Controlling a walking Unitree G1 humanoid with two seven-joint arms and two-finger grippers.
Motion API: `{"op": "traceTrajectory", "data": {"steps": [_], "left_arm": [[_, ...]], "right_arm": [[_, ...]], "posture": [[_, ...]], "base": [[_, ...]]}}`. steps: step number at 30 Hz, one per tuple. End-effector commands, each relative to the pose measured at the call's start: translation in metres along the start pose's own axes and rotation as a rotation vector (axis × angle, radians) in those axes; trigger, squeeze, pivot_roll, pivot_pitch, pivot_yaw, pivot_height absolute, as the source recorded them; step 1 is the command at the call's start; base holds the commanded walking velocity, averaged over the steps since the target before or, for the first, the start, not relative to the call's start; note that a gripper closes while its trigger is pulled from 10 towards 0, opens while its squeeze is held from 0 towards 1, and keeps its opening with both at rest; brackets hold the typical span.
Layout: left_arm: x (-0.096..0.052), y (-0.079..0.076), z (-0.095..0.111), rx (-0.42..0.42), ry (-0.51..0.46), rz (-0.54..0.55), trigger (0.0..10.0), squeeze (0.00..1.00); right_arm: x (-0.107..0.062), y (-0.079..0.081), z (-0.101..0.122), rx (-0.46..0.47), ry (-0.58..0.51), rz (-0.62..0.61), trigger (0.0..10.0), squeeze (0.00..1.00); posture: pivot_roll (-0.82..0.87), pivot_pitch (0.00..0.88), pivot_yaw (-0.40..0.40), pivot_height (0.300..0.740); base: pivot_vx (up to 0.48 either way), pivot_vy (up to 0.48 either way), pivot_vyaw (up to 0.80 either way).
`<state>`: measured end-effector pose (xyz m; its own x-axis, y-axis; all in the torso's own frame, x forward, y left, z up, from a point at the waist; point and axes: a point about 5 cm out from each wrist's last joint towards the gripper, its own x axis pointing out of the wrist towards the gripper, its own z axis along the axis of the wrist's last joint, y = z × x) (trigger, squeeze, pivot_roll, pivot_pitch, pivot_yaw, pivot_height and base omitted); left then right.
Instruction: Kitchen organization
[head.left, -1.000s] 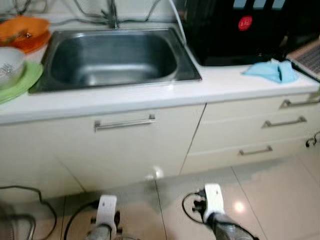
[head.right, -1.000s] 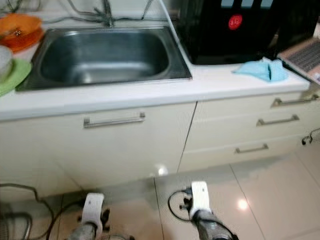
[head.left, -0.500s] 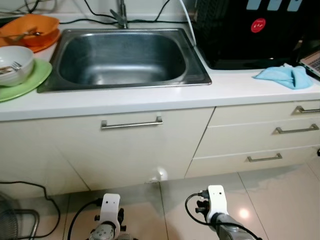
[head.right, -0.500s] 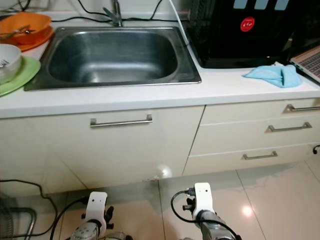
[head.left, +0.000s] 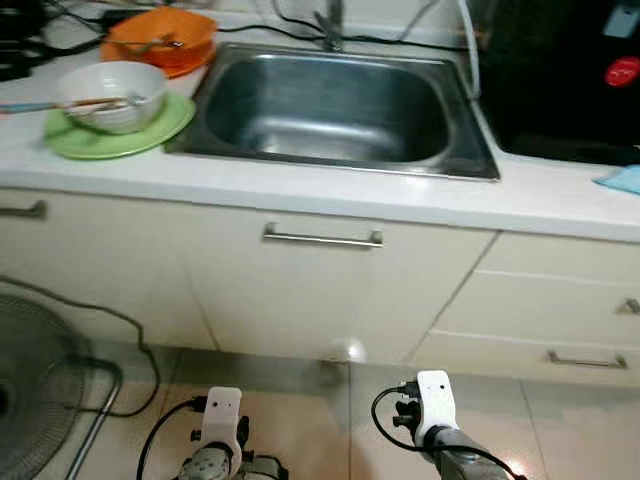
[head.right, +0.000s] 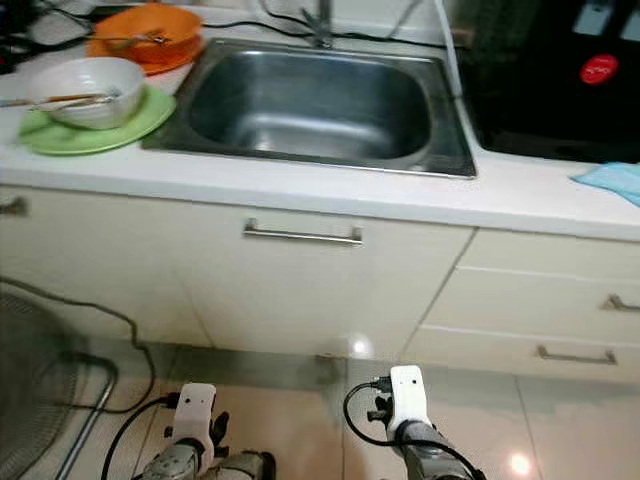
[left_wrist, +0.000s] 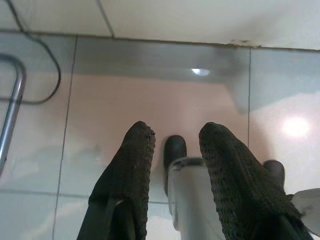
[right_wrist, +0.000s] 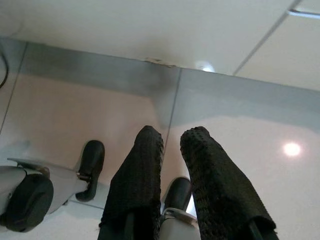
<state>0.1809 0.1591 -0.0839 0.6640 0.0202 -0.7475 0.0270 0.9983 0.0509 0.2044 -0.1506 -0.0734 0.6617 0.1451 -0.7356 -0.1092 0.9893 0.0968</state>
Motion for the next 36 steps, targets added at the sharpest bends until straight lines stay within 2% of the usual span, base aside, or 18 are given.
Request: {"op": "traceTrajectory", "data": {"steps": [1, 14, 23, 33, 36], "left_arm": [[0.000, -0.002, -0.002, 0.001, 0.011, -0.007, 10.0, 0.00], [-0.001, 0.000, -0.006, -0.004, 0.026, -0.004, 10.0, 0.00], [-0.005, 0.002, -0.016, 0.006, 0.047, -0.006, 10.0, 0.00], [-0.016, 0.008, -0.042, 0.033, 0.091, -0.005, 10.0, 0.00], [-0.019, 0.010, -0.048, 0.035, 0.095, -0.003, 10.0, 0.00]], "right_arm": [[-0.001, -0.003, -0.002, 0.014, 0.004, -0.011, 10.0, 0.00], [-0.002, -0.003, -0.005, 0.035, 0.002, -0.007, 10.0, 0.00], [-0.006, -0.002, -0.020, 0.060, 0.033, -0.011, 10.0, 0.00], [-0.016, -0.004, -0.048, 0.093, 0.084, -0.033, 10.0, 0.00], [-0.017, -0.005, -0.049, 0.099, 0.088, -0.037, 10.0, 0.00]], "posture": [[0.15, 0.089, -0.035, 0.740], [0.15, 0.103, -0.028, 0.740], [0.15, 0.141, -0.016, 0.740], [0.16, 0.194, 0.008, 0.740], [0.16, 0.191, 0.016, 0.740]], "base": [[0.000, 0.000, 0.00], [0.000, 0.000, 0.00], [0.000, 0.314, 0.00], [0.000, 0.347, 0.00], [0.000, 0.374, 0.00]]}}
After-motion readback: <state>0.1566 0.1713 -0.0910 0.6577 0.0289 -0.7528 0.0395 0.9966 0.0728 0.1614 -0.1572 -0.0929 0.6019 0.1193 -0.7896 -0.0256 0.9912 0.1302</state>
